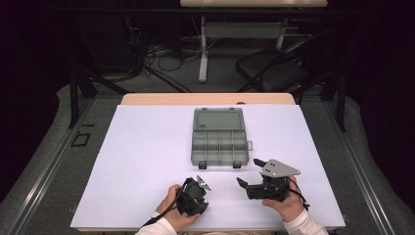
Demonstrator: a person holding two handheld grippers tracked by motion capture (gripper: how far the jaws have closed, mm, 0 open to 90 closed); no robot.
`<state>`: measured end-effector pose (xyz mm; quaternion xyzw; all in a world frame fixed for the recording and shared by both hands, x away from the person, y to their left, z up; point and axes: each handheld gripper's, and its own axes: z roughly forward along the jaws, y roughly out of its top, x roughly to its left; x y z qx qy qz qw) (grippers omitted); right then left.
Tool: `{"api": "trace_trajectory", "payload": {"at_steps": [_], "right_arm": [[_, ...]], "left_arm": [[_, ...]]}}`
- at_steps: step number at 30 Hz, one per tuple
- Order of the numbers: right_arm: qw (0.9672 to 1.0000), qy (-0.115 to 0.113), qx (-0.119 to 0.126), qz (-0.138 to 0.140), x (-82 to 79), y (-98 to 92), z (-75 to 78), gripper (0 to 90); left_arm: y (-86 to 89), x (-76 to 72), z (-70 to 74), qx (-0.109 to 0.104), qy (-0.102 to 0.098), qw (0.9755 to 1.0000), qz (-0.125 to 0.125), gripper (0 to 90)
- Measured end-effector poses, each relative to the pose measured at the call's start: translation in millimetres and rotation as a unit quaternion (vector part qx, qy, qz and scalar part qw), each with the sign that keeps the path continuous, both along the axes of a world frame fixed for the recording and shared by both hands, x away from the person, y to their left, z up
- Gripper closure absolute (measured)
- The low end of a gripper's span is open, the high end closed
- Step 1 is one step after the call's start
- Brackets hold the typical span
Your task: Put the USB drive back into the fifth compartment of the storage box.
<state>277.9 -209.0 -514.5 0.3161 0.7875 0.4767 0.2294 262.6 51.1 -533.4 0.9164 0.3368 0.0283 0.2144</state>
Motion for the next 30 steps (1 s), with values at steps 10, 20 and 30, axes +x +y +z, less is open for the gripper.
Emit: {"api": "trace_trajectory", "payload": {"at_steps": [10, 20, 30], "right_arm": [[1.0000, 0.001, -0.003, 0.002, 0.4, 0.5, -0.8, 14.9], [1.0000, 0.002, -0.002, 0.001, 0.6, 0.7, -1.4, 14.9], [1.0000, 0.003, -0.002, 0.001, 0.4, 0.9, -1.4, 14.9]], "left_arm": [[-3.7, -3.2, 0.4, 0.018, -0.015, 0.9997, -0.011, 78.4], [-4.2, -2.2, 0.9, 0.021, -0.014, 0.9995, -0.016, 78.9], [-2.0, 2.0, 7.6, 0.018, -0.012, 0.9997, -0.013, 78.9]]}}
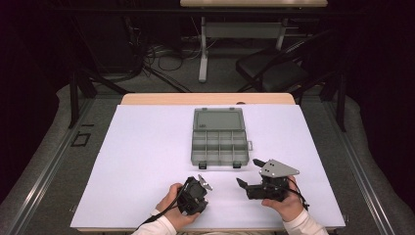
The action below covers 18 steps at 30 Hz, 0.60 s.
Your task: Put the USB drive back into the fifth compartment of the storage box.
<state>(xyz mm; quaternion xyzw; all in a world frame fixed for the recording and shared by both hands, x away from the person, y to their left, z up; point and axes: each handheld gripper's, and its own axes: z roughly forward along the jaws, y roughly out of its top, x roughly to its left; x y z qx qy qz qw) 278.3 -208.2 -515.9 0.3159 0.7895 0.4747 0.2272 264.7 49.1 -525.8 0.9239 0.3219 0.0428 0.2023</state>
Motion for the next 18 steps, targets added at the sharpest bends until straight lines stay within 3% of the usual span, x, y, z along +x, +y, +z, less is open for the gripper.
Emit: {"api": "trace_trajectory", "payload": {"at_steps": [11, 18], "right_arm": [[1.0000, -0.001, 0.000, 0.000, -0.5, 0.0, 0.3, 14.9], [1.0000, -0.001, -0.001, 0.002, -0.4, 0.4, 0.0, 14.9]], "left_arm": [[8.0, 8.9, 14.4, -0.020, 0.009, 0.9997, 0.010, 79.0], [13.7, 13.8, 27.6, -0.030, 0.003, 0.9995, 0.013, 79.0]]}}
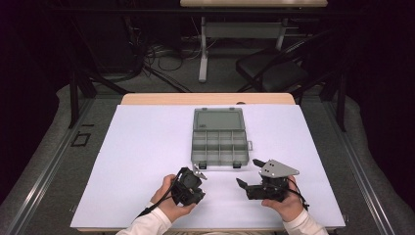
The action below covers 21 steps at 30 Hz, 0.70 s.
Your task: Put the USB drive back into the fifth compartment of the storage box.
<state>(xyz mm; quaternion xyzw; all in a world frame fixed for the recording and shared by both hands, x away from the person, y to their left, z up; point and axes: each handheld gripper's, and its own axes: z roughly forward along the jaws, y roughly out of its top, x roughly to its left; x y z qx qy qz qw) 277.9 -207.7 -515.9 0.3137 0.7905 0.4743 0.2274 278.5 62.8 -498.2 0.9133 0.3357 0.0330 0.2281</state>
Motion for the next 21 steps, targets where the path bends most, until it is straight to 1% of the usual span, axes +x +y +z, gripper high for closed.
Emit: {"api": "trace_trajectory", "payload": {"at_steps": [4, 7, 9, 12, 13, 15, 21], "right_arm": [[1.0000, 0.001, -0.001, 0.001, -0.1, 0.5, -0.3, 14.9], [1.0000, 0.000, -0.002, 0.002, -0.2, 0.5, -0.4, 14.9], [1.0000, 0.001, -0.002, 0.002, -0.1, 0.5, -0.5, 14.9], [1.0000, 0.001, -0.002, 0.002, -0.2, 0.5, -0.5, 14.9], [1.0000, 0.001, -0.002, 0.003, -0.2, 0.5, -0.5, 14.9], [1.0000, 0.002, -0.001, 0.002, -0.2, 0.4, -0.6, 14.9], [1.0000, 0.004, -0.001, 0.001, -0.1, 0.0, -0.9, 14.9]], "left_arm": [[0.3, 0.8, 4.1, 0.002, -0.003, 1.0000, -0.003, 79.0], [0.5, 2.5, 5.4, 0.005, -0.001, 1.0000, -0.007, 79.0], [0.4, 3.6, 5.8, 0.004, -0.001, 1.0000, -0.005, 79.1], [0.5, 6.0, 7.8, 0.006, 0.001, 1.0000, -0.008, 79.0], [0.2, 6.7, 8.3, 0.003, 0.003, 1.0000, -0.006, 79.1], [0.0, 8.9, 10.5, 0.006, 0.000, 1.0000, -0.007, 79.0], [0.2, 15.7, 15.4, 0.003, 0.002, 1.0000, -0.008, 79.1]]}}
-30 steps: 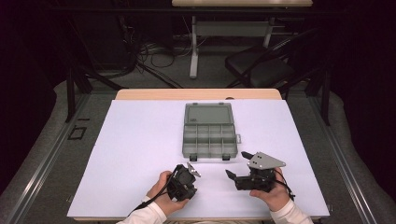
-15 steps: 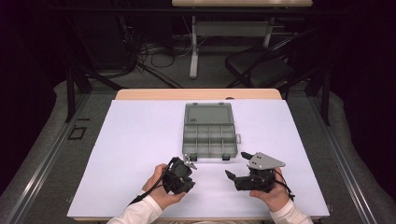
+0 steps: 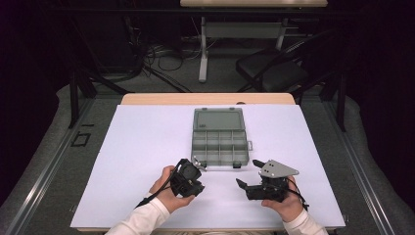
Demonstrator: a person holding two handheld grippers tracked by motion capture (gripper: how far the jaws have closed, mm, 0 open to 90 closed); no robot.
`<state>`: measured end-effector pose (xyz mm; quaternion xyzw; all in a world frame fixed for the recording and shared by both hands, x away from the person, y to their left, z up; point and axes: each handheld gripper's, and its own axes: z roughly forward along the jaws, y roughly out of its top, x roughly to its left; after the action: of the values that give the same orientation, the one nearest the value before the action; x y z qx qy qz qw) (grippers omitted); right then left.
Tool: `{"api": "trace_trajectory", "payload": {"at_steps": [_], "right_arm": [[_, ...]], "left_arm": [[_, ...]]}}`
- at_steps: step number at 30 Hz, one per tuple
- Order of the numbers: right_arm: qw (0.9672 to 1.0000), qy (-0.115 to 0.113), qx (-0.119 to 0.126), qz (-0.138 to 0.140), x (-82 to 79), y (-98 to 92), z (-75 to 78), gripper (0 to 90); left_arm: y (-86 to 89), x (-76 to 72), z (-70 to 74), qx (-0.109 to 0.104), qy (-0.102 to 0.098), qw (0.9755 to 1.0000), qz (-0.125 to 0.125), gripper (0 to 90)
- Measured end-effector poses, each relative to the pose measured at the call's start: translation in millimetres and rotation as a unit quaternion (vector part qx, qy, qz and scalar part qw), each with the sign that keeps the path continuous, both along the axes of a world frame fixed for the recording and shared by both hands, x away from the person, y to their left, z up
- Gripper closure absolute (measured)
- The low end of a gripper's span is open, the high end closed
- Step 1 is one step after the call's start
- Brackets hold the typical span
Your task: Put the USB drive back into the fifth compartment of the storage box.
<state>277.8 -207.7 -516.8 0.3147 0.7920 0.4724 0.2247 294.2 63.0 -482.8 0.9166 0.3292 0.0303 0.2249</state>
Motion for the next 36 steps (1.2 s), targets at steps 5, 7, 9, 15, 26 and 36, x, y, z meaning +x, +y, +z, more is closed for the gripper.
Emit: {"api": "trace_trajectory", "payload": {"at_steps": [5, 7, 9, 15, 26, 36], "right_arm": [[1.0000, 0.001, 0.001, -0.001, 0.1, -0.6, -0.1, 14.9], [1.0000, 0.001, 0.001, -0.001, 0.4, -0.9, -0.2, 14.9], [1.0000, 0.003, 0.002, -0.001, 0.8, -0.8, -0.6, 14.9], [1.0000, 0.004, 0.003, 0.000, 2.7, -0.7, -1.1, 14.9], [1.0000, 0.006, 0.004, 0.001, 3.4, -2.8, -2.5, 15.0], [1.0000, 0.004, 0.001, -0.001, 1.1, -3.9, -2.3, 14.9]], "left_arm": [[0.4, 6.7, 5.4, 0.000, -0.004, 1.0000, 0.002, 79.1], [1.1, 9.7, 8.0, 0.000, -0.003, 1.0000, 0.003, 79.1], [2.0, 12.7, 10.1, -0.001, -0.002, 1.0000, 0.004, 79.1], [4.1, 20.0, 15.2, -0.003, -0.005, 0.9999, 0.010, 79.1], [-0.7, 33.9, 22.2, -0.001, 0.003, 1.0000, 0.007, 79.1], [-3.9, 48.7, 30.3, 0.002, -0.001, 0.9999, 0.013, 79.1]]}}
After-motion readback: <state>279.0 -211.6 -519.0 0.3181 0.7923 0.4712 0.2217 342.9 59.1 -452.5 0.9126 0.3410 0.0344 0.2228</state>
